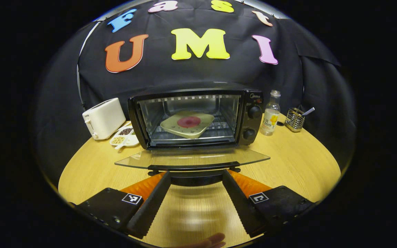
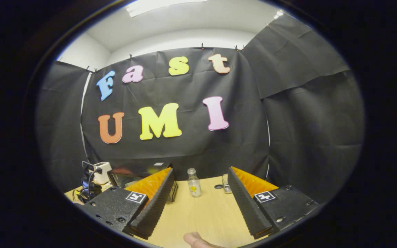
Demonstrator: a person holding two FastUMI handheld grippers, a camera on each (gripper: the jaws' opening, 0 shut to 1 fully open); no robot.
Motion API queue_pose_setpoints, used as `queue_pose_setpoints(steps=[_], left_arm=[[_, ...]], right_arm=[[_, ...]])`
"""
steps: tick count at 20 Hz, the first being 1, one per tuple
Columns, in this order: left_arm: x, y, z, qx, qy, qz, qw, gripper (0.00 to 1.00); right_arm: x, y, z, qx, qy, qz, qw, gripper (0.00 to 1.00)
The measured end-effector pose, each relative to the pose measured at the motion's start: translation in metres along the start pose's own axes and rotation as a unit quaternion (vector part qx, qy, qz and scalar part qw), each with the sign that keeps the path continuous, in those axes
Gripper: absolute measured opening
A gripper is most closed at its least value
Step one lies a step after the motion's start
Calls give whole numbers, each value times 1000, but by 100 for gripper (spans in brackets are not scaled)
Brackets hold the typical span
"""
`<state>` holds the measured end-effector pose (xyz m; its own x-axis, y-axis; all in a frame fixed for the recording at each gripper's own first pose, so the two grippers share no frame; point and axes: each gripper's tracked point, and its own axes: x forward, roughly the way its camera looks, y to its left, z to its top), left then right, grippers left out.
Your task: Open the electric oven with the left hand, put the food in, and close the electric oven.
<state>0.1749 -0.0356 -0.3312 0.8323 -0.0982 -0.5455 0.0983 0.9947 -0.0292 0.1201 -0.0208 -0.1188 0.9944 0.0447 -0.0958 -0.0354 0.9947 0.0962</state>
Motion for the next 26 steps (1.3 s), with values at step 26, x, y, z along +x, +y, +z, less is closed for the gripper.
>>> queue_pose_setpoints(steps=[26], left_arm=[[23,22,60,-30,-51,9,998,98]], right_arm=[[-80,-7,-12,-35,9,-22,999,96]])
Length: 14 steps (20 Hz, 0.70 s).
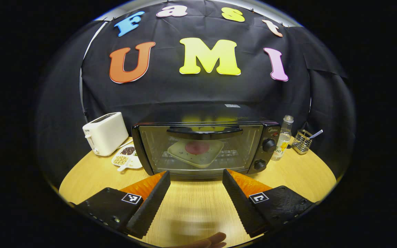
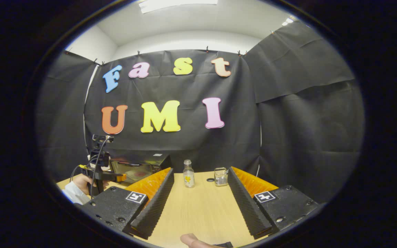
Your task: Open the electric oven with the left hand, put the food in, and close the electric oven.
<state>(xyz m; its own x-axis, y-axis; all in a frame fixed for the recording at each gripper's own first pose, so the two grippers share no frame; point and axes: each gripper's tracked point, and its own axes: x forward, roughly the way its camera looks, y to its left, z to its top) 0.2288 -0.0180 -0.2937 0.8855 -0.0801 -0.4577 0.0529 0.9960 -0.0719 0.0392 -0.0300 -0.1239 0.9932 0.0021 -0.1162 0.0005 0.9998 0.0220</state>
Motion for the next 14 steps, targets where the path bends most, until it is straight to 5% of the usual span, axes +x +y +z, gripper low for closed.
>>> queue_pose_setpoints(steps=[14], left_arm=[[-212,-11,64,7,-149,28,988,97]], right_arm=[[-61,3,13,29,-29,-4,999,96]])
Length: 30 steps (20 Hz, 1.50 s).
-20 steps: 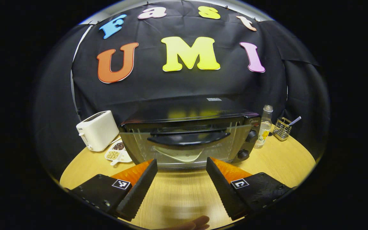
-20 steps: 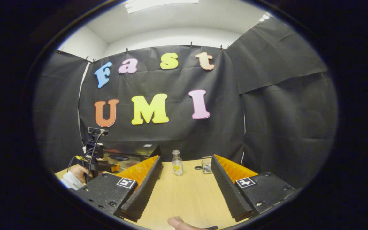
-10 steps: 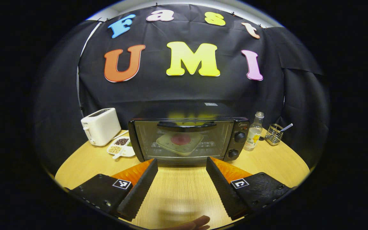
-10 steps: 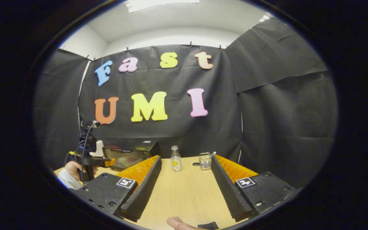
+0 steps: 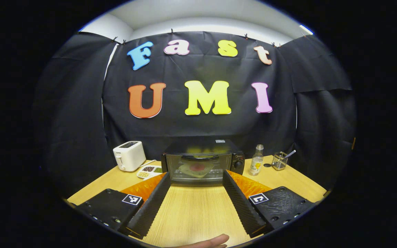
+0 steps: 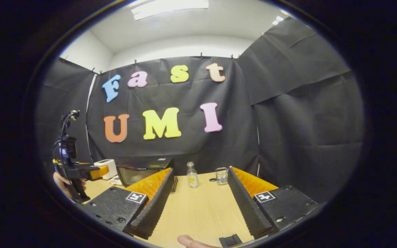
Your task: Open the electric oven with the left hand, put the food in, and close the electric oven.
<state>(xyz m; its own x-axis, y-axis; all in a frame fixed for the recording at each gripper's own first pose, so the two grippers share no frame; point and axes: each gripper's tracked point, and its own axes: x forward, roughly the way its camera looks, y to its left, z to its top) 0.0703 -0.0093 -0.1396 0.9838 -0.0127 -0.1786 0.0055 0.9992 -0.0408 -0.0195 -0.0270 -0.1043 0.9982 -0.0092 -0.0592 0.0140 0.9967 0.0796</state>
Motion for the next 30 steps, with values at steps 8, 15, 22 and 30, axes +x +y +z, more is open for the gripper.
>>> queue_pose_setpoints(steps=[8,15,22,30], left_arm=[[-83,0,14,-16,-24,5,1000,97],[-99,-1,15,-15,-24,4,1000,96],[-106,0,23,-12,-44,4,999,97],[-116,-3,36,3,-65,3,998,97]], right_arm=[[-21,0,26,15,-36,16,999,96],[-19,-16,26,12,-37,1,999,96],[-14,-7,21,15,-25,14,999,95],[-3,-2,22,-4,-14,7,1000,95]])
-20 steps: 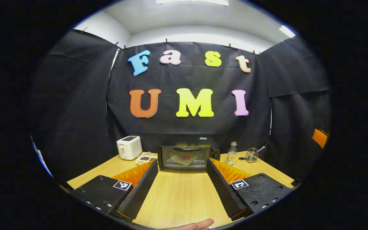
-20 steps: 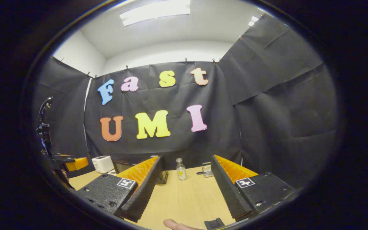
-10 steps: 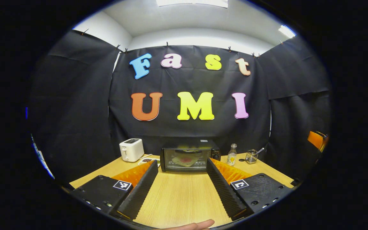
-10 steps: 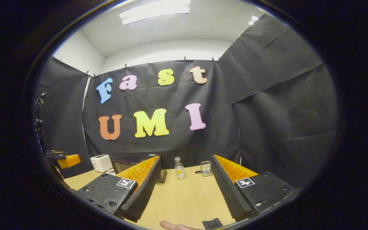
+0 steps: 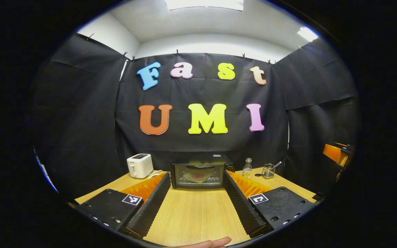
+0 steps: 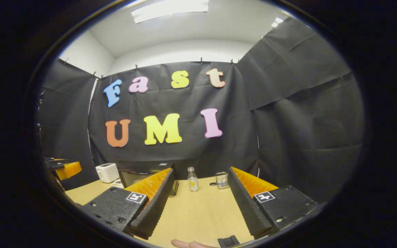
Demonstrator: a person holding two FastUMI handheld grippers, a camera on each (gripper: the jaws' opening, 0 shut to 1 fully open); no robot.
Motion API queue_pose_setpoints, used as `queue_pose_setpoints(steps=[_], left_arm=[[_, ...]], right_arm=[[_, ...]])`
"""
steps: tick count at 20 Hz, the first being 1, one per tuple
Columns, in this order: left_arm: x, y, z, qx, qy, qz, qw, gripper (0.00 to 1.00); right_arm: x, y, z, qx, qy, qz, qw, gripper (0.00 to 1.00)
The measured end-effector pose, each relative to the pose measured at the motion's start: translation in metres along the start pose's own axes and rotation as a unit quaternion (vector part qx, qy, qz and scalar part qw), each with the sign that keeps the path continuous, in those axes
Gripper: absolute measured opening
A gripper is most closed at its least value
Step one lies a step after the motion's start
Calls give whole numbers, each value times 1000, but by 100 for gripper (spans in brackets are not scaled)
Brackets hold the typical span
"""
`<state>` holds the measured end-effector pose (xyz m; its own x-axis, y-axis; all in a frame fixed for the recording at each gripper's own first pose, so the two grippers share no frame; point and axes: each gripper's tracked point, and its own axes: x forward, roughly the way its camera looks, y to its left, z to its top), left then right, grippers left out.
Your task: Open the electric oven with the left hand, put the food in, and close the electric oven.
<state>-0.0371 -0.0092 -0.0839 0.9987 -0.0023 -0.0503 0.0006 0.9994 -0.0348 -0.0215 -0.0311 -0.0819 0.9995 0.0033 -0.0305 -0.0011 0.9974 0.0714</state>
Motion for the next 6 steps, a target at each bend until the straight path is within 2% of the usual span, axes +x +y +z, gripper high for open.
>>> queue_pose_setpoints(steps=[6], left_arm=[[-9,3,11,-1,-18,-1,1000,96]], right_arm=[[-2,7,5,-25,-1,2,1000,96]])
